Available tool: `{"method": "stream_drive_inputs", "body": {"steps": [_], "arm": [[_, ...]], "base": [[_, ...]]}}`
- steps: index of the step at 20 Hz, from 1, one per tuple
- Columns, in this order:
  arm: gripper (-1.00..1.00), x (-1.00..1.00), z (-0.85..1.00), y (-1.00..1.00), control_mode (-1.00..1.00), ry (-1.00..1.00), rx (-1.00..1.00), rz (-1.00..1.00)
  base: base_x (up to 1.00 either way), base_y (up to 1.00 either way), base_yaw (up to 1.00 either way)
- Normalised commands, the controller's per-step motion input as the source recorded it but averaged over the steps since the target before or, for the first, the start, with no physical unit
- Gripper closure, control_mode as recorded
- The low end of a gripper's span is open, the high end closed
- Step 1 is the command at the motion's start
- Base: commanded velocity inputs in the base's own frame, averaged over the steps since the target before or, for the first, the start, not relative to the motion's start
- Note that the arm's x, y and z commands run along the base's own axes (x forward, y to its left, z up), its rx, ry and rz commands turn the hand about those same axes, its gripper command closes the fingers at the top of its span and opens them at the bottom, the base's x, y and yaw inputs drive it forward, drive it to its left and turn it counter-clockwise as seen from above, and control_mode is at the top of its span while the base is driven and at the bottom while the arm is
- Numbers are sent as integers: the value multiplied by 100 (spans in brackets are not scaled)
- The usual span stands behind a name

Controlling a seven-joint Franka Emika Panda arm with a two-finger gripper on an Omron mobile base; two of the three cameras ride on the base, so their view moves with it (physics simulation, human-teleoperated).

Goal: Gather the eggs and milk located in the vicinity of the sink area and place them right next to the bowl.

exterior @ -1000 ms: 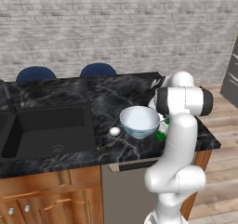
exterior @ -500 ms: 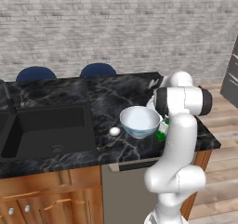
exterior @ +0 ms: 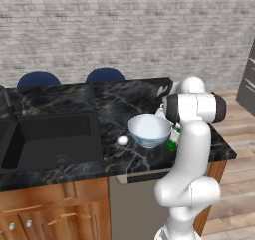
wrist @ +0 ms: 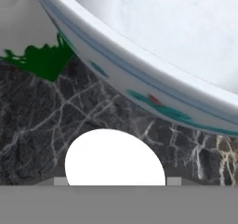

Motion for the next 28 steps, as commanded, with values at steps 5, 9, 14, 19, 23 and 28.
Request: {"method": "stream_drive_inputs", "body": {"steps": [5, 9, 14, 19, 23, 28], "arm": [[100, -3, -5, 7, -100, 5, 0, -5], [-100, -2, 0, 9, -100, 4, 0, -4], [-100, -14, 0, 0, -100, 0, 0, -1], [-100, -10, 22, 0, -100, -4, 0, 0], [-100, -6, 50, 0, -100, -13, 0, 0], [-100, -8, 49, 0, -100, -20, 0, 0]], "base": [[0, 0, 0], [0, 0, 0], [0, 0, 0], [0, 0, 0], [0, 0, 0], [0, 0, 0]]}}
